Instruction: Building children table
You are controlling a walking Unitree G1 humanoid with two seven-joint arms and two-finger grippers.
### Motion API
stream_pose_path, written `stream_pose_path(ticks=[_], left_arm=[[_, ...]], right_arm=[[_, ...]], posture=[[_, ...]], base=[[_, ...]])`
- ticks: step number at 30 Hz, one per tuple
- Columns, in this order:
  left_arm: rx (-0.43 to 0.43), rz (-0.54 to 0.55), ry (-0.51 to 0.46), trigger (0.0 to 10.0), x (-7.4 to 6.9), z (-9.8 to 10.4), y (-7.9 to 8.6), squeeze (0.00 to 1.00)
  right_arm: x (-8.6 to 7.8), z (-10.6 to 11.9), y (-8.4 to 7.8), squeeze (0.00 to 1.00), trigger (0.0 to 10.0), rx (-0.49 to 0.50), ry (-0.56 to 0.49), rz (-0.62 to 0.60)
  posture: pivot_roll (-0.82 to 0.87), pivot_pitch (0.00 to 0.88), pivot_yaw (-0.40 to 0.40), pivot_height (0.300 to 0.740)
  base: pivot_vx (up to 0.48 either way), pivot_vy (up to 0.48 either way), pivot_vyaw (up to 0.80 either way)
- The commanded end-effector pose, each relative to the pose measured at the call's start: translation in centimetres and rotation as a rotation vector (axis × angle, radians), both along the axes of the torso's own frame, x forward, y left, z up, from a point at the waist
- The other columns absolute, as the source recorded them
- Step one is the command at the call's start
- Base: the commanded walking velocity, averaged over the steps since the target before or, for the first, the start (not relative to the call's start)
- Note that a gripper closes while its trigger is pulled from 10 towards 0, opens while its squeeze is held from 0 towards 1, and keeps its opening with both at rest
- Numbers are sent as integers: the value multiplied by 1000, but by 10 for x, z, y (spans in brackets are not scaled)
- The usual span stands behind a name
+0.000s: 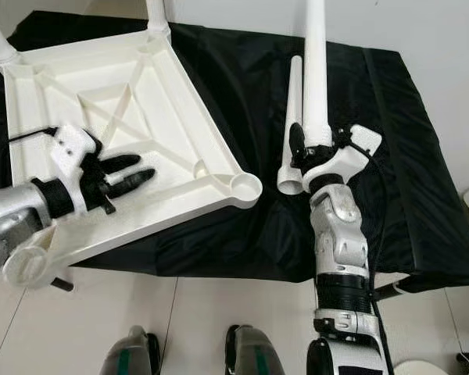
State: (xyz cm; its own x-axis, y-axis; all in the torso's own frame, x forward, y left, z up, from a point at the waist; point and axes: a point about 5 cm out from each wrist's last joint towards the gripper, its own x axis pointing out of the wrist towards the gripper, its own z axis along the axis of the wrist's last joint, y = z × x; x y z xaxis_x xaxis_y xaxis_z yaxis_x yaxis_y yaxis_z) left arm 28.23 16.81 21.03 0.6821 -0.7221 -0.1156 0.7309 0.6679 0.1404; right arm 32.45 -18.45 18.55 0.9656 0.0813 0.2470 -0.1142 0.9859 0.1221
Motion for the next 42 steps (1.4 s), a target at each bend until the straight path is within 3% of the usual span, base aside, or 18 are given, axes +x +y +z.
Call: stream_pose_path(ticks=[1, 2, 3, 4, 11, 12, 14, 16, 18, 20, 27, 28, 32, 37, 42], left_arm=[[-36, -47, -3, 10000, 5, 2, 1, 0], [-82, -21, 3, 10000, 13, 3, 0, 278], [-82, -21, 3, 10000, 13, 3, 0, 278], [-141, 3, 15, 10000, 23, 4, -2, 1000], [-209, 6, 10, 10000, 33, 12, -2, 1000], [-315, 22, -11, 10000, 44, 32, 0, 1000], [-315, 22, -11, 10000, 44, 32, 0, 1000], [-433, -8, -22, 10000, 50, 56, -3, 1000], [-469, -33, -30, 10000, 51, 67, -7, 1000], [-520, -104, -33, 10000, 54, 85, -19, 1000], [-558, -238, 79, 10000, 56, 86, -49, 1000], [-566, -257, 110, 10000, 56, 84, -54, 0], [-567, -289, 203, 10000, 59, 75, -69, 0], [-607, -286, 231, 10000, 64, 79, -75, 0], [-578, -295, 251, 10000, 67, 80, -82, 0]], right_arm=[[3, 3, 6, 0, 10000, -40, -34, 33], [5, 3, 7, 0, 10000, -40, -34, 34], [5, 3, 7, 0, 10000, -40, -34, 34], [8, 2, 8, 0, 10000, -31, -26, 38], [11, -1, 8, 0, 10000, -27, -1, 18], [13, -5, 8, 0, 10000, -30, 5, -4], [13, -5, 8, 0, 10000, -30, 5, -4], [10, -3, 12, 0, 10000, -42, -36, 26], [9, 0, 16, 0, 10000, -50, -65, 53], [5, 8, 27, 0, 10000, -57, -130, 143], [1, 17, 46, 0, 10000, -66, -194, 280], [0, 17, 48, 0, 10000, -80, -200, 292], [-2, 16, 55, 0, 10000, -106, -209, 347], [-3, 13, 60, 0, 10000, -101, -202, 405], [-6, 10, 68, 0, 10000, -121, -203, 471]], posture=[[-11, 100, -21, 740], [-7, 95, -23, 740], [-7, 95, -23, 740], [-8, 90, -22, 740], [-10, 87, -22, 740], [-16, 85, -21, 740], [-16, 85, -21, 740], [-18, 81, -20, 740], [-20, 73, -20, 740], [-18, 67, -23, 740], [-24, 51, -20, 740], [-27, 47, -19, 740], [-33, 40, -18, 740], [-31, 35, -21, 740], [-35, 27, -20, 740]], base=[[0, 0, 0], [0, 0, 0], [0, 0, 0], [0, 0, 0], [0, 0, 0], [0, 0, 0], [0, 0, 0], [0, 0, 0], [0, 0, 0], [0, 0, 0], [0, 0, 0], [0, 0, 0], [0, 0, 0], [0, 0, 0], [0, 0, 0]])
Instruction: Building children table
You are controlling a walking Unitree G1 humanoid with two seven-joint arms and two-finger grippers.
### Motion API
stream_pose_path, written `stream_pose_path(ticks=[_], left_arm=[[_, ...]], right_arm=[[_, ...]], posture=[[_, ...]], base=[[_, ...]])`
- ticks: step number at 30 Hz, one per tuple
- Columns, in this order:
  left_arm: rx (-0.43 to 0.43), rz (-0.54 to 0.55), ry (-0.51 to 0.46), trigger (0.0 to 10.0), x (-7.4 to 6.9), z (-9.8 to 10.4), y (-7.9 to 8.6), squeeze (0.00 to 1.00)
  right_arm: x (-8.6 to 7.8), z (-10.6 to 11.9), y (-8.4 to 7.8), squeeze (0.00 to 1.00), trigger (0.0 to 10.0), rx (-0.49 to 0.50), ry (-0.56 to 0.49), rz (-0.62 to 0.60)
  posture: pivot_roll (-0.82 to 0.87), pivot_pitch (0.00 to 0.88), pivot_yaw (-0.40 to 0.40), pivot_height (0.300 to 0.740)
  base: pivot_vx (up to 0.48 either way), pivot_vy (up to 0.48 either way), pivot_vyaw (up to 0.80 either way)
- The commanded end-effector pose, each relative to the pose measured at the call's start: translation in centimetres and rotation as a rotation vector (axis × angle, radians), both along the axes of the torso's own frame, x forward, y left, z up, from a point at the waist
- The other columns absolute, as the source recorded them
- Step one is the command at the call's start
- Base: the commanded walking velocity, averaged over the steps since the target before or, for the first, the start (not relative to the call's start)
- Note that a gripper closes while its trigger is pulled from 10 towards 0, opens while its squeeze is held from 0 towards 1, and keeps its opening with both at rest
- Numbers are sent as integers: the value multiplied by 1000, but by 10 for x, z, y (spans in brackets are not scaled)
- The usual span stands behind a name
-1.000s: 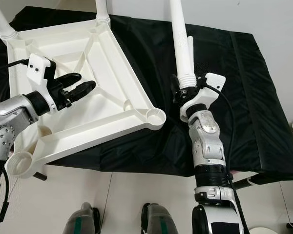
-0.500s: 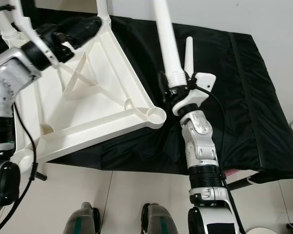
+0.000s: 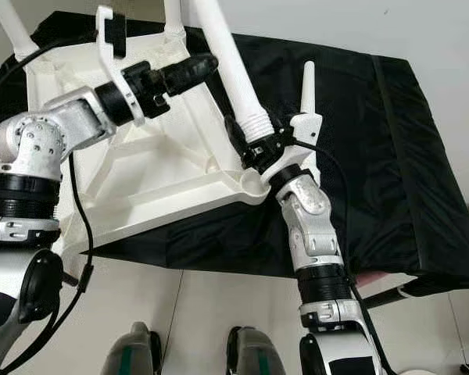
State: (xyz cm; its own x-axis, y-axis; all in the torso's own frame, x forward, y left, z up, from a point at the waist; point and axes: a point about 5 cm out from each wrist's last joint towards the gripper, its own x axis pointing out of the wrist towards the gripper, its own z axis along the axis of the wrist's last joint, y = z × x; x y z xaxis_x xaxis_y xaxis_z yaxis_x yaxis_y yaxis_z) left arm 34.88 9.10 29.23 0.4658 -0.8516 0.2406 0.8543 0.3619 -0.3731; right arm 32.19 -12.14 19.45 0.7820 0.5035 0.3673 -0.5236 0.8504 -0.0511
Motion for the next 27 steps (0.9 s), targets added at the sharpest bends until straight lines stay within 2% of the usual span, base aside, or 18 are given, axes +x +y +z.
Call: stream_pose_path(ticks=[1, 2, 6, 8, 9, 10, 16, 18, 24, 27], left_arm=[[22, -26, 16, 10000, 1, -2, -5, 0], [54, -15, 26, 10000, 3, -6, -4, 0], [80, -3, 27, 10000, 5, -9, -3, 0], [98, 46, 64, 10000, 11, -20, 3, 0], [98, 46, 64, 10000, 11, -20, 3, 0], [105, 82, 117, 10000, 15, -35, 10, 0], [76, 85, 174, 10000, 14, -47, 12, 0], [69, 82, 179, 10000, 13, -47, 12, 0], [2, 79, 167, 10000, 22, -26, 9, 0], [1, 83, 149, 10000, 24, -21, 9, 0]], right_arm=[[-4, 1, 7, 0, 10000, -2, -25, 51], [-4, 1, 8, 0, 10000, -8, -24, 64], [-5, 1, 8, 0, 10000, -8, -23, 71], [-6, 1, 8, 0, 10000, -10, -25, 74], [-6, 1, 8, 0, 10000, -10, -25, 74], [-7, 0, 7, 0, 10000, -9, -28, 67], [-9, -1, 8, 0, 10000, -2, -25, 77], [-10, -2, 9, 0, 10000, 0, -23, 83], [-14, -6, 17, 0, 10000, -25, -4, 150], [-15, -8, 18, 0, 10000, -36, 1, 164]], posture=[[-37, 28, -19, 740], [-39, 30, -18, 740], [-39, 30, -18, 740], [-43, 32, -11, 740], [-43, 32, -11, 740], [-45, 33, -5, 740], [-47, 36, -1, 740], [-42, 40, -3, 740], [-37, 42, -6, 740], [-39, 40, -3, 740]], base=[[0, 0, 0], [0, 0, 0], [0, 0, 0], [0, 0, 0], [0, 0, 0], [0, 0, 0], [0, 0, 0], [0, 0, 0], [0, 0, 0], [0, 0, 0]])
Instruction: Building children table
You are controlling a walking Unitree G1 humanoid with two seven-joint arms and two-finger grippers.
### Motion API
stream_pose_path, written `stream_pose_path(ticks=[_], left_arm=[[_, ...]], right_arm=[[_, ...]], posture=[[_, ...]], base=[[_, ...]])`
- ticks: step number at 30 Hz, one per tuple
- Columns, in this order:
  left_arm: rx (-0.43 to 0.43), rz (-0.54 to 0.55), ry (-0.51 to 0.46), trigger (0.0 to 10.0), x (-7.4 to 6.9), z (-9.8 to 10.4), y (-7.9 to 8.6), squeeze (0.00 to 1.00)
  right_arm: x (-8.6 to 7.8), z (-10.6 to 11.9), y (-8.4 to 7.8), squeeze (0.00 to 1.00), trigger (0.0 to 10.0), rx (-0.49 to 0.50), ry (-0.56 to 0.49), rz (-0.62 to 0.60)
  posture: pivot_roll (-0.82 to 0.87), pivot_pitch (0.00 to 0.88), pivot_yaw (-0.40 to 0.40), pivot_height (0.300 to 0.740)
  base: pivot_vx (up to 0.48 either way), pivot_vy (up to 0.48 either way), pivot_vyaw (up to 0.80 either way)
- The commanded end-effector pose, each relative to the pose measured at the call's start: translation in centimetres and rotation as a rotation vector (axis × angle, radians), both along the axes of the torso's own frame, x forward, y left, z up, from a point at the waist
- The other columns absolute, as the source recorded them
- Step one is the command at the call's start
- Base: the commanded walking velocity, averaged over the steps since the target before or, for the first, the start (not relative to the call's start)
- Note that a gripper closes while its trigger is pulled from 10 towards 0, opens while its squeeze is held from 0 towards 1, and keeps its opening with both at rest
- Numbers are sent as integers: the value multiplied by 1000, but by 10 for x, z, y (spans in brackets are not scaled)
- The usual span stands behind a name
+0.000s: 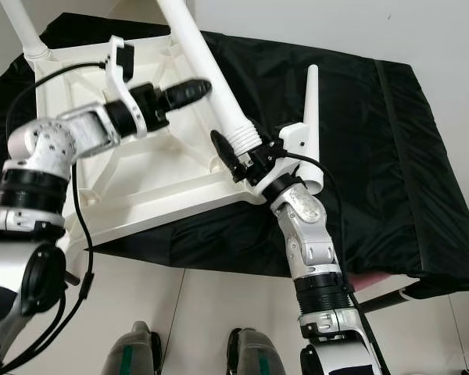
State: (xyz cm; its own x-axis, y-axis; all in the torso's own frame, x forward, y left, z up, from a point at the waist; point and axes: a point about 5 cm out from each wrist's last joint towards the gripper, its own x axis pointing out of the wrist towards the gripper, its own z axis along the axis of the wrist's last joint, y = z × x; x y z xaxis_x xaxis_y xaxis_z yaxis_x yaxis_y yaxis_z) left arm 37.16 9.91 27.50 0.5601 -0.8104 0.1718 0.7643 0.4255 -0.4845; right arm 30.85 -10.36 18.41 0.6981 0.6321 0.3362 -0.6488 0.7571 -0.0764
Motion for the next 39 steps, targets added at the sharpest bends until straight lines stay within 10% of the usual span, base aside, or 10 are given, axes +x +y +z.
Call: stream_pose_path(ticks=[1, 39], left_arm=[[3, 3, 12, 10000, 1, -4, 1, 0], [-56, 127, -25, 9255, 23, 32, 26, 0]], right_arm=[[-2, 2, 0, 0, 10000, 4, -9, 10], [-12, -5, -3, 0, 10000, -41, -1, 26]], posture=[[-39, 40, -3, 740], [-51, 39, 14, 740]], base=[[0, 0, 0], [0, 0, 0]])
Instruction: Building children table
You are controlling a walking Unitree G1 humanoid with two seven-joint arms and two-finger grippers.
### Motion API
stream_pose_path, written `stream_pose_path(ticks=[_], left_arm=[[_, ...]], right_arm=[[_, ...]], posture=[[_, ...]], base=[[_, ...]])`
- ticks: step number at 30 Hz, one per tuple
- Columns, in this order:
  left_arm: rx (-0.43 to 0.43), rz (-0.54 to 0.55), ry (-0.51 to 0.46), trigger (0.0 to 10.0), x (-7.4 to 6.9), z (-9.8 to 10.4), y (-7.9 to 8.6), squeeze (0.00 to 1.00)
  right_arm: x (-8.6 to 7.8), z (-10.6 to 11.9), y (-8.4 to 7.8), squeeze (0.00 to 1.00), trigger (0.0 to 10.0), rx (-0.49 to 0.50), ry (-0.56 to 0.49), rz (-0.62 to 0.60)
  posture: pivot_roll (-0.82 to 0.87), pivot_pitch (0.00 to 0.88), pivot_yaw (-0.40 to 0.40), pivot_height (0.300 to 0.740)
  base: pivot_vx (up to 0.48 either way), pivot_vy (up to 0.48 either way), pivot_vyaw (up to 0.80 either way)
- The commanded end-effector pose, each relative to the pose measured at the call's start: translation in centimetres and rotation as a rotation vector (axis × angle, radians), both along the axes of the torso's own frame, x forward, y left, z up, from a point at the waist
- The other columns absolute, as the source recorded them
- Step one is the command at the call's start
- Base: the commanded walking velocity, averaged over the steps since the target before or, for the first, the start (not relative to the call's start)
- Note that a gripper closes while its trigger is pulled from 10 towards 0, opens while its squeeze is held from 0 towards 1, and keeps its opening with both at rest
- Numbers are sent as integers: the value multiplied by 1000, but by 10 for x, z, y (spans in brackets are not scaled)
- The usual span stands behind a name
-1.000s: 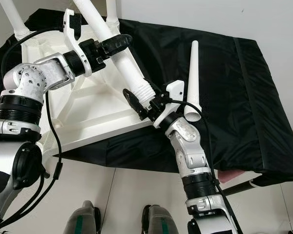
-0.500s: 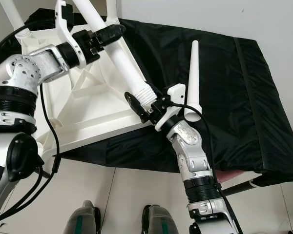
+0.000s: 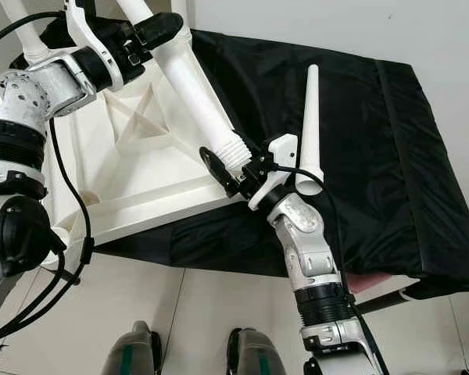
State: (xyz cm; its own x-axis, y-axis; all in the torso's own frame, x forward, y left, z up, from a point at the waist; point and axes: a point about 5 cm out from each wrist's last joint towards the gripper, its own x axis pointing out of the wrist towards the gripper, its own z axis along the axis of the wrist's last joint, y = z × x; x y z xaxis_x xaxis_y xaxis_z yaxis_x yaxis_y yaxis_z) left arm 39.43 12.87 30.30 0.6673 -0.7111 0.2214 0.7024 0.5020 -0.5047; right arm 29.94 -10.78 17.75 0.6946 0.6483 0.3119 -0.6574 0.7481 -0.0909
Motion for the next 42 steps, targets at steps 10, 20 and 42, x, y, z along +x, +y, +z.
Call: stream_pose_path(ticks=[10, 20, 42], left_arm=[[3, -15, -11, 0, 3, 2, -5, 0], [16, -36, -30, 0, 3, 5, -10, 0], [309, -69, -262, 10000, -18, 14, -30, 0]], right_arm=[[-4, 0, 4, 0, 10000, -32, -15, 32], [-4, -2, 4, 0, 10000, -46, -5, 49], [24, 23, -3, 0, 10000, -175, 113, 23]], posture=[[-52, 30, 14, 740], [-56, 25, 12, 740], [-61, 37, 10, 740]], base=[[0, 0, 0], [0, 0, 0], [0, 0, 0]])
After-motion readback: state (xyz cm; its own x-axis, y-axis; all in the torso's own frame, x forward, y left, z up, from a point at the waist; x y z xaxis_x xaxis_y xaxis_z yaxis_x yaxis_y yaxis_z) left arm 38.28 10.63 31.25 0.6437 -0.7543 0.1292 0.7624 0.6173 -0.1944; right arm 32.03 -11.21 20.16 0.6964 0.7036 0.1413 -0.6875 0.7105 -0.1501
